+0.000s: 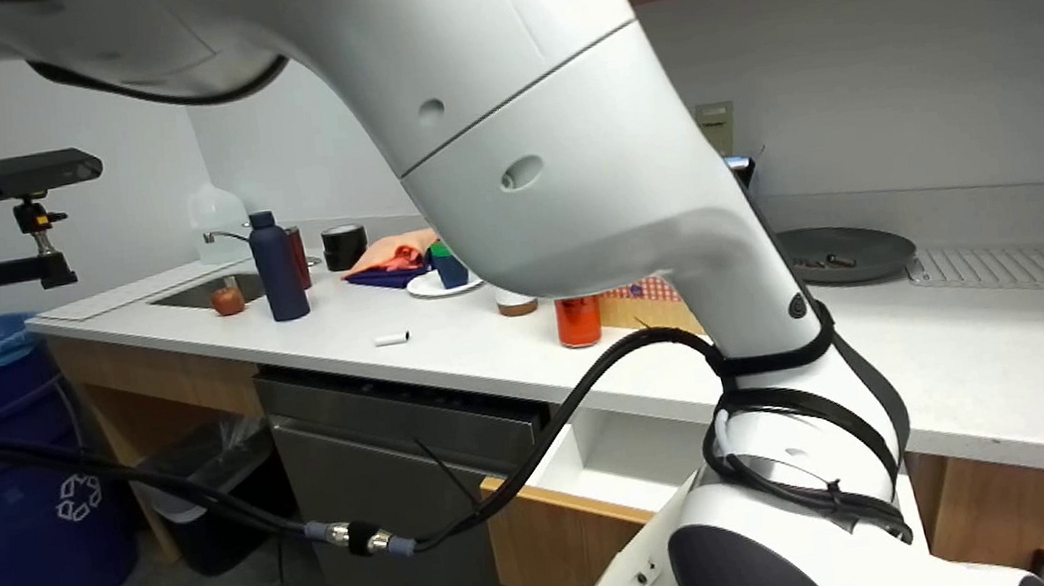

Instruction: Open the top drawer of the bottom cabinet.

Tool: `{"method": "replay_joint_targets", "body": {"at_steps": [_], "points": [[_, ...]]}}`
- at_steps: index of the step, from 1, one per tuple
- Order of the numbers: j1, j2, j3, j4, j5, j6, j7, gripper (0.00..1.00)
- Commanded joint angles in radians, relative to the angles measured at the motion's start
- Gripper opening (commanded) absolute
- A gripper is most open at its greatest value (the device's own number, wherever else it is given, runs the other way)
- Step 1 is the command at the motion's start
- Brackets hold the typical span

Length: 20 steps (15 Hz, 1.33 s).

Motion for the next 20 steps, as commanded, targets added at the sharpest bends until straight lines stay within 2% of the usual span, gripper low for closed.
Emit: {"method": "replay_joint_targets", "body": {"at_steps": [1, 4, 5, 6, 11, 15, 20], "points": [[0.047, -0.026, -0.02, -0.03, 0.021, 0.151, -0.088, 1.0], [0.037, -0.036, 0.007, -0.043, 0.058, 0.225, -0.189, 1.0], [0.013, -0.025, 0.024, -0.027, 0.071, 0.189, -0.22, 1.0], [0.034, -0.027, 0.005, -0.027, 0.024, 0.171, -0.152, 1.0], [0.028, -0.023, 0.006, -0.026, 0.039, 0.173, -0.188, 1.0], [0.036, -0.022, 0.017, -0.032, 0.116, 0.326, -0.232, 1.0], [0.017, -0.02, 0.051, -0.026, 0.221, 0.409, -0.355, 1.0]]}}
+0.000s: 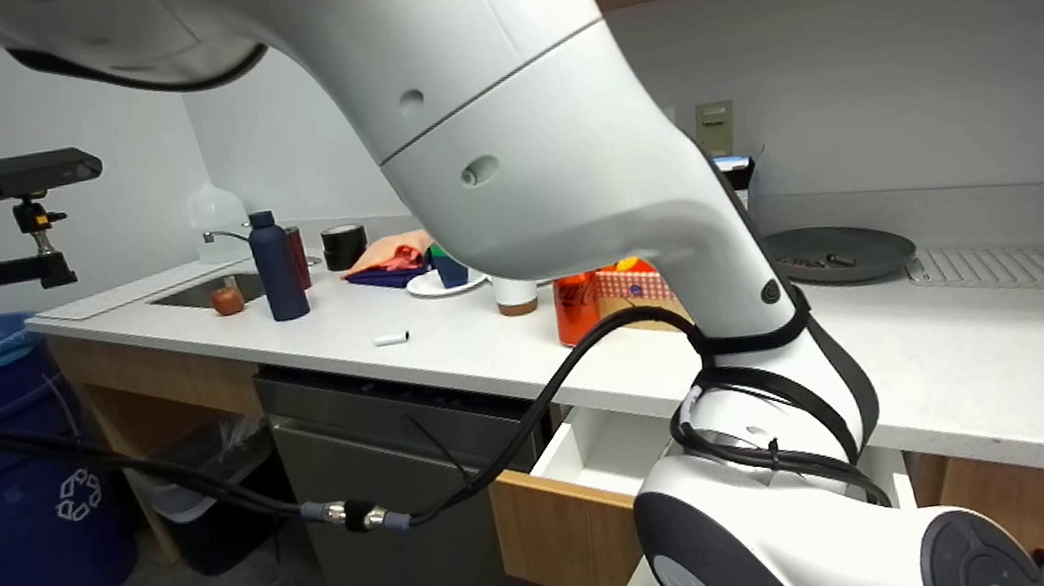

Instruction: Open the top drawer of the bottom cabinet.

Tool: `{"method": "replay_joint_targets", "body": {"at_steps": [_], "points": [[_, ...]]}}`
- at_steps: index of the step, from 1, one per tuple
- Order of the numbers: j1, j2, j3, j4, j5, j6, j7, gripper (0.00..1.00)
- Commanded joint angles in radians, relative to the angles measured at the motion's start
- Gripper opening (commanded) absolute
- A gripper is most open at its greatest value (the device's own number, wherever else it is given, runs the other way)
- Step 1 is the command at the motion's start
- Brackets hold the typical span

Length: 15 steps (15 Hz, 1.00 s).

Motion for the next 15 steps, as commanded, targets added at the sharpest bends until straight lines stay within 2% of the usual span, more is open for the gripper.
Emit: {"method": "replay_joint_targets", "body": {"at_steps": [1, 4, 7, 15], "points": [[-0.015, 0.003, 0.029, 0.006, 0.104, 0.062, -0.111, 1.0], [-0.019, 0.004, 0.034, 0.008, 0.134, 0.04, -0.187, 1.0], [-0.018, 0.004, 0.027, 0.006, 0.106, 0.003, -0.227, 1.0], [-0.005, 0.013, 0.014, 0.003, 0.034, -0.001, -0.23, 1.0]]}}
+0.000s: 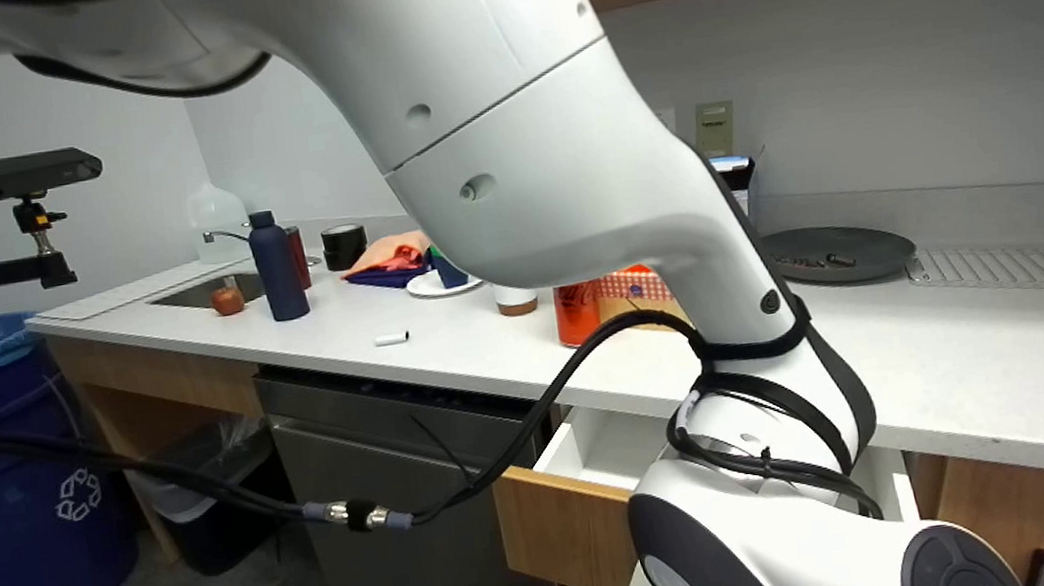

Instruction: Open the top drawer of the bottom cabinet.

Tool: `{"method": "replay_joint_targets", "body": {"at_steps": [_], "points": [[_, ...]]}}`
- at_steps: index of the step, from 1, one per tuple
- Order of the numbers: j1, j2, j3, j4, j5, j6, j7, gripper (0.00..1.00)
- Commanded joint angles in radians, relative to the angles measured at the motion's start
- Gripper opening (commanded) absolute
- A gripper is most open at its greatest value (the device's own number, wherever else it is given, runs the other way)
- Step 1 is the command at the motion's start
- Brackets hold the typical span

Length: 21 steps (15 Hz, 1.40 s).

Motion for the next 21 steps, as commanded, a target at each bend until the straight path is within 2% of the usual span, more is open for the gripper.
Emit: {"method": "replay_joint_targets", "body": {"at_steps": [1, 6, 9, 19, 21], "points": [[-0.002, 0.002, -0.002, 0.004, -0.02, -0.008, -0.023, 1.0], [0.003, 0.003, -0.003, 0.005, -0.015, 0.02, -0.043, 1.0], [0.008, 0.004, -0.009, 0.005, -0.055, 0.017, -0.041, 1.0], [-0.003, 0.001, 0.002, 0.006, -0.042, 0.01, -0.024, 1.0], [0.014, 0.003, -0.012, 0.004, -0.068, 0.035, -0.008, 1.0]]}}
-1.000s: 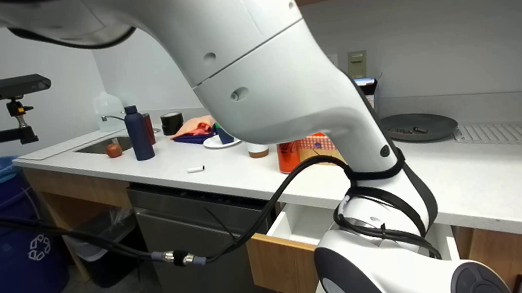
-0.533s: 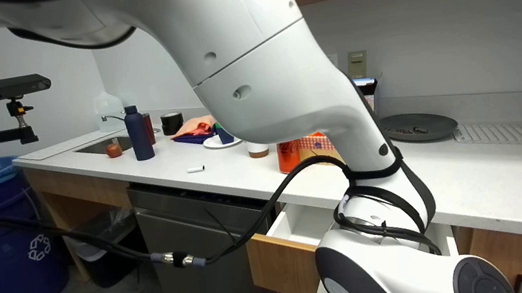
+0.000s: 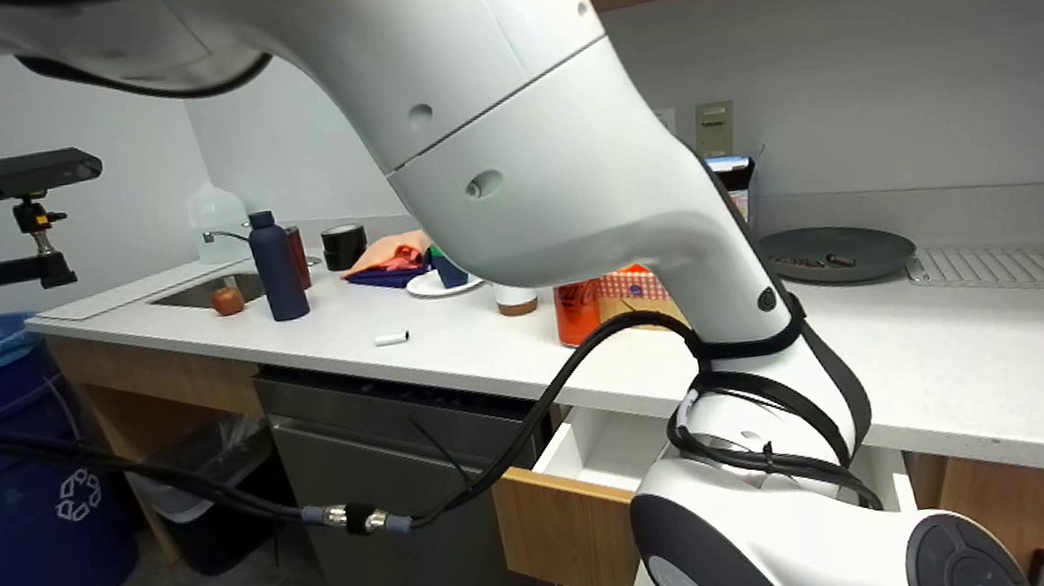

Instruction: Open the top drawer of the bottom cabinet.

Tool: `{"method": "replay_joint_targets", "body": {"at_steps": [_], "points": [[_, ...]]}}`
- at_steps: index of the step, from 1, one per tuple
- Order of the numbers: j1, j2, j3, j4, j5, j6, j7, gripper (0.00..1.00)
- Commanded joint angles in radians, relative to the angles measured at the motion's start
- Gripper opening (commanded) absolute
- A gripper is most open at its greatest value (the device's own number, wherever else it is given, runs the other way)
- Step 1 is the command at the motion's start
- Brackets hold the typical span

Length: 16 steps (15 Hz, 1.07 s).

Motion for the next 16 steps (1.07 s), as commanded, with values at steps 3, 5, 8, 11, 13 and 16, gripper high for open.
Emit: {"method": "replay_joint_targets", "body": {"at_steps": [3, 5, 8, 11, 13, 16], "points": [[0.031, 0.005, -0.023, -0.001, -0.076, 0.083, 0.003, 1.0], [0.032, 0.003, -0.021, -0.002, -0.122, 0.104, 0.0, 1.0], [0.01, 0.002, 0.0, 0.004, -0.106, 0.084, -0.045, 1.0], [-0.006, 0.002, 0.015, 0.012, -0.09, 0.075, -0.104, 1.0], [-0.018, 0.003, 0.026, 0.017, -0.077, 0.068, -0.156, 1.0], [-0.021, 0.001, 0.024, 0.009, -0.059, 0.06, -0.119, 1.0]]}}
